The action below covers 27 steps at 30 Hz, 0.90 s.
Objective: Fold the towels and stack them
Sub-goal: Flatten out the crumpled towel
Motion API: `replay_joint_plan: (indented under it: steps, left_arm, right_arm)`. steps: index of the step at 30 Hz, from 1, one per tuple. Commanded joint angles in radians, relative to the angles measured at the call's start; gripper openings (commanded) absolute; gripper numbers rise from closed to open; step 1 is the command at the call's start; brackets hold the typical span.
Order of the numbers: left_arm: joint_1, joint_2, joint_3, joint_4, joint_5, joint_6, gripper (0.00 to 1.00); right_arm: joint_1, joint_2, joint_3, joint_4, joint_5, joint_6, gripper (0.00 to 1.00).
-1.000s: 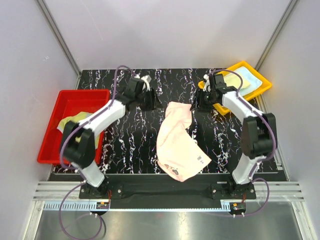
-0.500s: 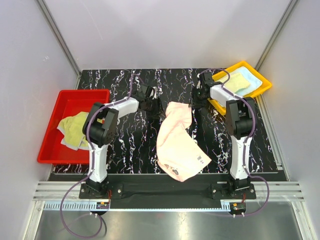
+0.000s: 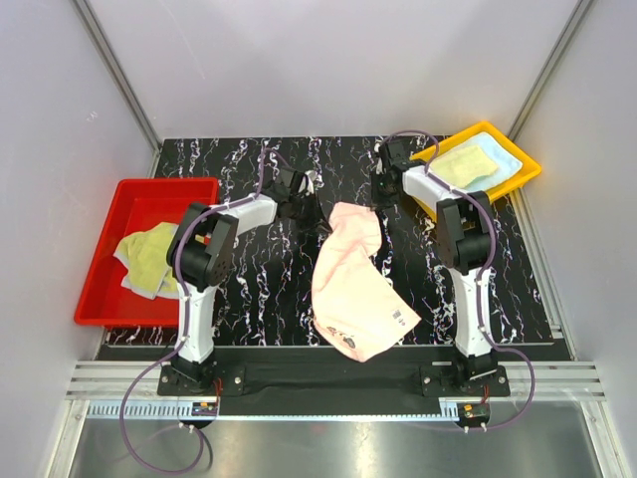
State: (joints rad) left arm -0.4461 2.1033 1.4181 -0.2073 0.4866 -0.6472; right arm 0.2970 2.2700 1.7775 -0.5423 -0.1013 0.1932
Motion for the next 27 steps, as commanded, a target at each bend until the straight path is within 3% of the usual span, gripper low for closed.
replay_joint_plan:
  steps: [1, 6, 12, 14, 16, 20, 23, 27]
  left_arm:
    - [0.009, -0.070, -0.011, 0.013, 0.027, -0.020, 0.00]
    - [0.041, -0.274, -0.083, -0.108, -0.164, -0.016, 0.00]
    - [0.049, -0.625, -0.211, -0.179, -0.287, -0.005, 0.00]
    - [0.055, -0.673, -0.231, -0.185, -0.287, 0.007, 0.14]
    - [0.069, -0.730, -0.263, -0.134, -0.257, 0.076, 0.30]
    - [0.141, -0.747, -0.254, -0.061, -0.094, 0.211, 0.42]
    - [0.190, -0.733, -0.206, -0.049, -0.004, 0.277, 0.50]
    - [0.248, -0.685, -0.203, -0.003, 0.124, 0.249, 0.50]
  right_arm:
    - [0.034, -0.018, 0.060, -0.032, -0.061, -0.031, 0.00]
    - [0.074, -0.208, 0.137, 0.010, -0.132, -0.032, 0.00]
    - [0.123, -0.441, 0.063, 0.094, -0.253, -0.041, 0.00]
    - [0.145, -0.489, 0.027, 0.097, -0.303, -0.041, 0.00]
    - [0.160, -0.504, 0.008, 0.094, -0.369, -0.046, 0.00]
    - [0.223, -0.543, -0.073, 0.088, -0.431, -0.113, 0.00]
    - [0.223, -0.564, -0.117, 0.105, -0.498, -0.110, 0.00]
    - [0.223, -0.606, -0.150, 0.082, -0.506, -0.133, 0.00]
